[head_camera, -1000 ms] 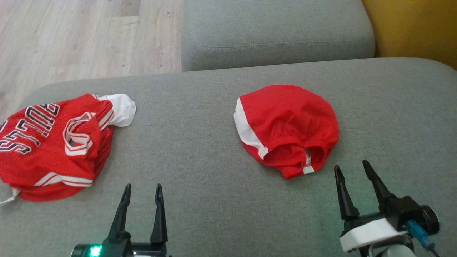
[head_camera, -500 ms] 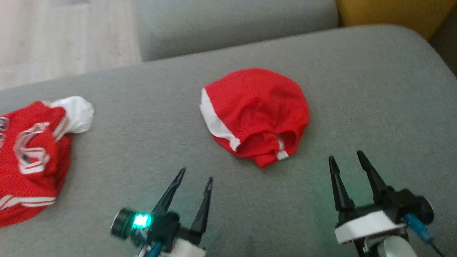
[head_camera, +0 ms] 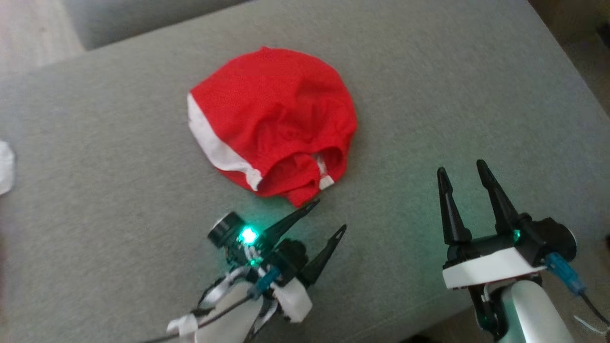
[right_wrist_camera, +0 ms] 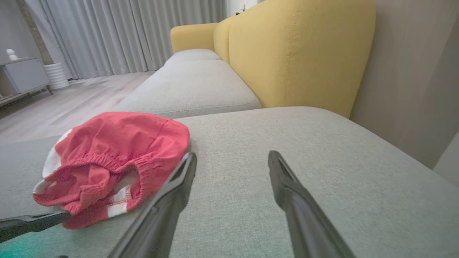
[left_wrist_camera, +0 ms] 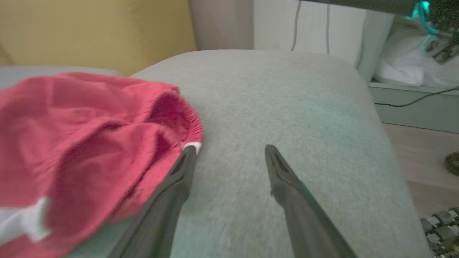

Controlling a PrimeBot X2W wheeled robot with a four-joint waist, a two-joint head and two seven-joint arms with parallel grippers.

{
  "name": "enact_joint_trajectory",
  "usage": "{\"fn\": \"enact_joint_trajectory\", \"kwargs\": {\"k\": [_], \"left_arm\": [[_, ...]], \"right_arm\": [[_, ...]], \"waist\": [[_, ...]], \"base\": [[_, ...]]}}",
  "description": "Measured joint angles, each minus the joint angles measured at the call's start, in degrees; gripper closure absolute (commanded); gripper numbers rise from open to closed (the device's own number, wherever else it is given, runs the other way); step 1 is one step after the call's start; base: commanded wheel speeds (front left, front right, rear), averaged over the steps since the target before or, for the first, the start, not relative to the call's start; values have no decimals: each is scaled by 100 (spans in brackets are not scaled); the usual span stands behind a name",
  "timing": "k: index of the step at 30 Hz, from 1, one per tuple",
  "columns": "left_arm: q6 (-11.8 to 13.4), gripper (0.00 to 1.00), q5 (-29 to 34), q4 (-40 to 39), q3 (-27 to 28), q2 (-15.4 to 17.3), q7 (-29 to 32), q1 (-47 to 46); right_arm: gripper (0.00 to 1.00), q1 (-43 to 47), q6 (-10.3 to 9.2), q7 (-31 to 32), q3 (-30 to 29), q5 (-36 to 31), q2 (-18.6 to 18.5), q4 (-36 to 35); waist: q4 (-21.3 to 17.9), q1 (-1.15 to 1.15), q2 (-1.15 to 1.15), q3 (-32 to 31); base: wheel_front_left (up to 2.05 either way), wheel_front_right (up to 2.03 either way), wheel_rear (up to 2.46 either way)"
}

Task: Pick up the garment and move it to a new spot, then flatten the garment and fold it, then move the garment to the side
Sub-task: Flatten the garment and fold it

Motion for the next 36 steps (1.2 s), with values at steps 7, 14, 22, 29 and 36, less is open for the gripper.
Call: {"fn": "enact_joint_trajectory", "kwargs": {"k": [7,14,22,29,36], "left_arm": [[361,0,-91,546,-360,-11,38,-823],[865,0,-247,1042,-410,-60,148,-1247],[720,100,-725,1383,-838,-215,534,-1788],[588,100,-1035,1401,-981,-213,436,-1959],[236,100,-1693,861,-984,-34,281,-2412]], "right_arm": [[0,-167,0,0,91,113,0,-20],[0,-246,0,0,109,151,0,-37],[0,-337,0,0,135,236,1,0],[0,-339,0,0,145,375,1,34],[0,-338,0,0,160,393,1,46]], "waist": [[-355,0,0,402],[-469,-1,0,622],[-200,-2,0,876],[-163,-2,0,962],[-205,0,0,784]], "base": [[0,0,0],[0,0,0],[0,0,0],[0,0,0],[0,0,0]]}}
